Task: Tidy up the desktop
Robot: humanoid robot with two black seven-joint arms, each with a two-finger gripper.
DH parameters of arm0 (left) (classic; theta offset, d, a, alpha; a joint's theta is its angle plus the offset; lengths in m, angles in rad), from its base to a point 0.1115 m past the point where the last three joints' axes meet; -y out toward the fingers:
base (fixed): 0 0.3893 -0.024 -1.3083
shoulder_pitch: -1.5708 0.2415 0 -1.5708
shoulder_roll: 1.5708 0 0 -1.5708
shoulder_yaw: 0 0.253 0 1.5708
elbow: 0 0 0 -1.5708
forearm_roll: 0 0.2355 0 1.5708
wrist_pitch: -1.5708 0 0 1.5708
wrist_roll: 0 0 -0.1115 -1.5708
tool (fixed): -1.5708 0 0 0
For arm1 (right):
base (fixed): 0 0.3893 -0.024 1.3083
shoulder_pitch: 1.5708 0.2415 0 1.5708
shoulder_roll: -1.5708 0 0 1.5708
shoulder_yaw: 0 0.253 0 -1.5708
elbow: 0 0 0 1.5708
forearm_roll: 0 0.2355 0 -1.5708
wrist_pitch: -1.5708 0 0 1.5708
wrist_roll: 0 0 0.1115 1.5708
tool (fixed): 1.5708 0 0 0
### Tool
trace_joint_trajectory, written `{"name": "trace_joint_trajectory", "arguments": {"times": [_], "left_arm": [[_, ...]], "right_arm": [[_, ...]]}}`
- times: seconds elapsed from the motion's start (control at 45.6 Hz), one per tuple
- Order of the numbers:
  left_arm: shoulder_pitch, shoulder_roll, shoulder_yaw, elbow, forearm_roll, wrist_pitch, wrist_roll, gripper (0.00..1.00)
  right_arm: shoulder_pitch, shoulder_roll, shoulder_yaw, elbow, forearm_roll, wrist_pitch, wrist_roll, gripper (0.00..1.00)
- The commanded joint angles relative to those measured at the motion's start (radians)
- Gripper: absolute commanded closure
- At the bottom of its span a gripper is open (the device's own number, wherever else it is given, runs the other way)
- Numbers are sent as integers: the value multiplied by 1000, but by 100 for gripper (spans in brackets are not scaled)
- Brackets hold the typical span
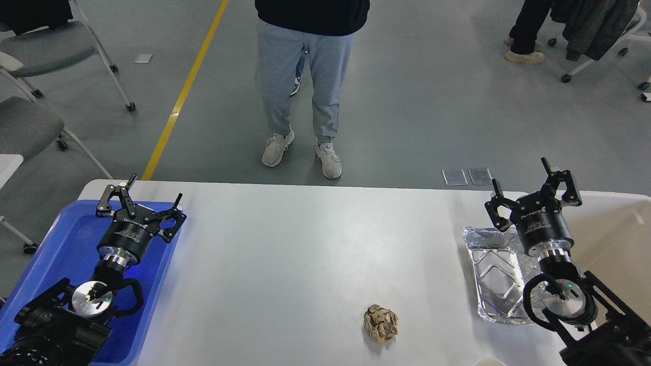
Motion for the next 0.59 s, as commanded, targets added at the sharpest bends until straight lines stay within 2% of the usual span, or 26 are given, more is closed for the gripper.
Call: {"name": "trace_joint_trajectory", "arguments": {"times": [0.0,0.57], "left_arm": [[0,0,0,0,1,0,-2,0],[0,0,0,0,1,0,-2,0]], "right_arm": [[-2,4,1,-1,0,-3,0,0],[-4,7,3,-4,2,-6,0,0]]}}
